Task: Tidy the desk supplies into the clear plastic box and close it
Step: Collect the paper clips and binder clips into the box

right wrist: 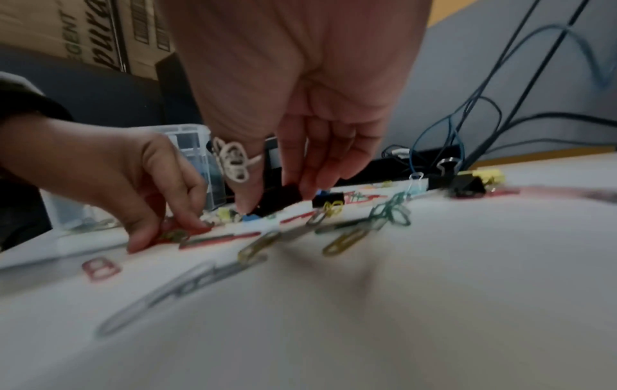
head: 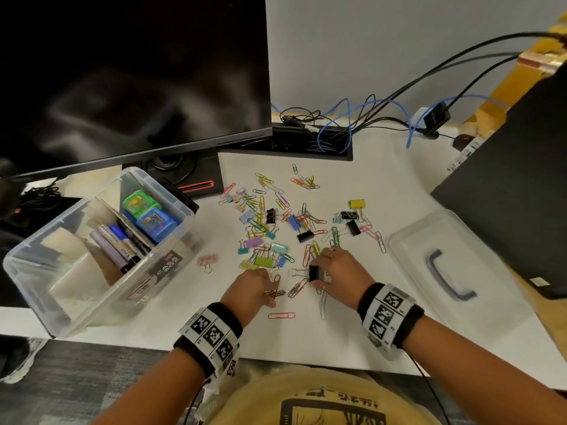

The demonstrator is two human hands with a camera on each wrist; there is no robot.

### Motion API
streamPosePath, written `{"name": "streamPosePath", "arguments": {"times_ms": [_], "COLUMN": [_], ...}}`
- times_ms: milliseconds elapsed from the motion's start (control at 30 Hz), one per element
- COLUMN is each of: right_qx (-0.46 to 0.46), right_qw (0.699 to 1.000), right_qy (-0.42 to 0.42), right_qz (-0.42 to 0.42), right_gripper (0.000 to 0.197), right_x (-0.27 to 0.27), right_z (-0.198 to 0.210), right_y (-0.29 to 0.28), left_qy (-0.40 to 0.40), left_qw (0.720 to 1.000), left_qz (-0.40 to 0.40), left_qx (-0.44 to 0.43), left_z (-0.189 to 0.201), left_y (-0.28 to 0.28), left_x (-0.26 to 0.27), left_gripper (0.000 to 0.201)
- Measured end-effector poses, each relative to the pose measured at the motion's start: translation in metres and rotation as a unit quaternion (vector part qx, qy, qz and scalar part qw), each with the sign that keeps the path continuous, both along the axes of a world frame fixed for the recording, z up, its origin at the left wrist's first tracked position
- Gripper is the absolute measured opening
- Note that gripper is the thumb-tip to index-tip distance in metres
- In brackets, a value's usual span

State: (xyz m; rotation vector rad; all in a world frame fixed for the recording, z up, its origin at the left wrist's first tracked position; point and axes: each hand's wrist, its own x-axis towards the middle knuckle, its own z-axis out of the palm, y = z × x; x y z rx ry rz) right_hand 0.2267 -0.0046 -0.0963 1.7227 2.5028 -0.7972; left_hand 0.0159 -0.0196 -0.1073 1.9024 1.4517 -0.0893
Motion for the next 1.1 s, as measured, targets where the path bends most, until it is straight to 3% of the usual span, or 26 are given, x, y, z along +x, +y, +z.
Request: {"name": "streamPosePath", "arguments": {"times_ms": [133,267,367,467,600,700,767,900,1000,1100], "right_qx": [0.043,0.061,0.127,0.185,0.107,0.101,0.057,-0.086,-0.060,-0.078], "right_qw": [0.990,0.977,0.977,0.978,0.983,0.987,0.995,0.996,0.998,0.995], "right_qy": [0.048,-0.056,-0.096,-0.098,-0.091,-0.054,-0.011,0.018,-0.030,-0.049], "right_qz": [-0.129,-0.196,-0.140,0.009,0.118,0.110,0.087,-0.025,-0.017,0.035], "right_gripper": [0.033,0.034,0.050,0.058,0.073,0.062,0.062,0.108,0.122,0.111], "right_x": [0.038,0.081,0.080,0.064,0.057,0.054,0.052,0.040,0.027,0.023], "right_z": [0.010,0.003,0.001,-0.011,-0.031,-0.027,-0.020,-0.011,-0.012,-0.016], "right_y": [0.012,0.019,0.014,-0.003,-0.030,-0.044,-0.049,-0.043,-0.023,-0.004], "left_qy": [-0.020,0.000,0.014,-0.006,0.006,0.021,0.011,0.084,0.091,0.121], "left_qw": [1.000,0.998,0.986,0.983,0.985,0.969,0.967,0.979,0.982,0.974], "left_qz": [-0.007,-0.055,-0.106,-0.132,-0.168,-0.217,-0.210,-0.182,-0.164,-0.172], "left_qx": [0.001,0.020,0.131,0.130,0.042,0.112,0.142,0.045,0.033,0.082], "left_z": [0.001,0.001,0.007,0.004,-0.003,-0.003,0.001,0.008,0.007,0.003], "left_y": [0.005,0.016,0.034,0.043,0.037,0.019,0.008,-0.006,-0.007,-0.003], "left_x": [0.014,0.035,0.057,0.077,0.071,0.048,0.038,0.021,0.025,0.026], "left_gripper": [0.039,0.043,0.034,0.033,0.021,0.012,0.032,0.091,0.100,0.091]}}
